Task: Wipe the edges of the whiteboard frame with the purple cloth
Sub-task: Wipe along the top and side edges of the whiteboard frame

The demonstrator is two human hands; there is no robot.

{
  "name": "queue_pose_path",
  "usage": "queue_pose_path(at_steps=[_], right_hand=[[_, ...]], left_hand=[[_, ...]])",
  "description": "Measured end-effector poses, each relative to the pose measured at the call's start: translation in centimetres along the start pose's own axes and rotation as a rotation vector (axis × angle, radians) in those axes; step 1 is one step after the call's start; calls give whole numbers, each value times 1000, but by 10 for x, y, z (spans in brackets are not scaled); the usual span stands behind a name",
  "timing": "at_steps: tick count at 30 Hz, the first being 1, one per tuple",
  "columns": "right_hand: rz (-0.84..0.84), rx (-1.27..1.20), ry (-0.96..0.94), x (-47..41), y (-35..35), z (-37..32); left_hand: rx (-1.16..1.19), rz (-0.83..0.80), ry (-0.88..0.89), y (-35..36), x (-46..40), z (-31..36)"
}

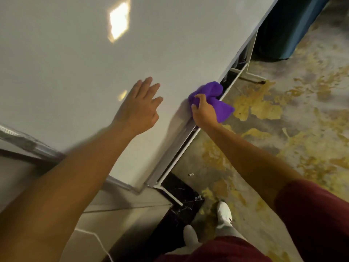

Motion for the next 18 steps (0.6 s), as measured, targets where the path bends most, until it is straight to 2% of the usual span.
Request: queue_pose_path(at_steps=[3, 7, 11, 18], right_hand=[[42, 229, -204, 14, 18, 22], [120, 280, -343, 46, 34, 29], [87, 362, -517, 89, 59, 13], [-40, 351, -704, 193, 116, -34]], left_hand=[[-48, -12, -22, 4, -5, -1], [-63, -31, -32, 8, -3, -5], [-49, -61, -25, 5, -1, -4], [38, -143, -27, -6, 15, 0]])
Point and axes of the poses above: each hand's wrist, its own x-axis away from the middle knuckle, its own y-axis out of the palm, z = x × y, the point moved 4 cm from there along -x, towards the middle knuckle, and after that the axes turned 14 degrees about x, right-handed, at the moved point
